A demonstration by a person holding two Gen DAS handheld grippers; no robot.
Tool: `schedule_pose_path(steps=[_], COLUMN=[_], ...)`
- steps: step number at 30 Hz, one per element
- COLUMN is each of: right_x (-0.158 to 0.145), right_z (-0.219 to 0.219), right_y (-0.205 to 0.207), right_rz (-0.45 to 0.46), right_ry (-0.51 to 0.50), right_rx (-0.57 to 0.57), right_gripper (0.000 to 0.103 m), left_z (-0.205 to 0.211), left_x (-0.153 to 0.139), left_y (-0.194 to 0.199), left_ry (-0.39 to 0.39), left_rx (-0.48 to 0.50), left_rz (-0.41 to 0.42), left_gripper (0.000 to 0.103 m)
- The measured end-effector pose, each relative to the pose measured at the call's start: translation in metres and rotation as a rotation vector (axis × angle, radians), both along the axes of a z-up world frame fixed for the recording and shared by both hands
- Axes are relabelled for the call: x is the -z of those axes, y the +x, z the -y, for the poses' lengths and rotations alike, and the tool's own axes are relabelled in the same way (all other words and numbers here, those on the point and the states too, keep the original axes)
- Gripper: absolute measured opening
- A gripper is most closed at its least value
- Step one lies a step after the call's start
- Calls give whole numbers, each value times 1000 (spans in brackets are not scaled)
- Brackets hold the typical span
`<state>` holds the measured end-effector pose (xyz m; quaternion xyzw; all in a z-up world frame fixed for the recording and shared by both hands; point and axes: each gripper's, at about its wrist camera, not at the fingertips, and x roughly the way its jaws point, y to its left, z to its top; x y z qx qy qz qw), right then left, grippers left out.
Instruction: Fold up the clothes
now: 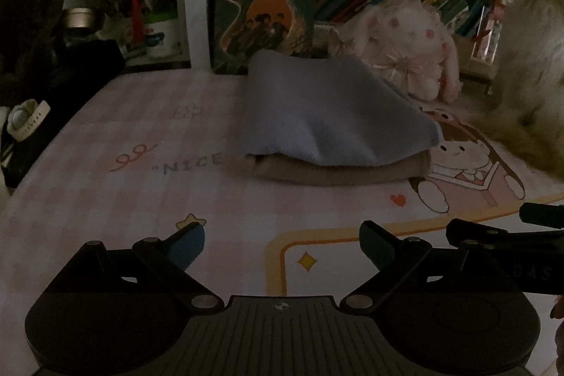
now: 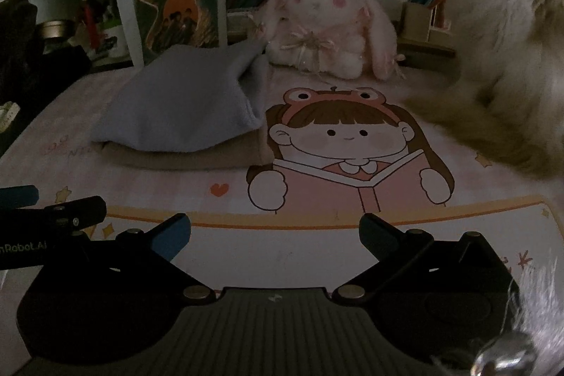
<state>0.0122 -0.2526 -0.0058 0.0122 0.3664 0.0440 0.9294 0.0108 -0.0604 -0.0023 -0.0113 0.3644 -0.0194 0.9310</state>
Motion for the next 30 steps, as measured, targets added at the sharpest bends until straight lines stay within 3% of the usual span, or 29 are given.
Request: schedule_pose_path(steps=[30], right_x=[4], right_z=[-1], right_y=[0], right_rz=[-18], right_ry=[8], right_rx=[-11], right_gripper=[103], left_z=[-1], left_x=[2], left_y=[-1], left_ry=[18], left_rx=[0], left_rz=[-6], left_gripper=[96])
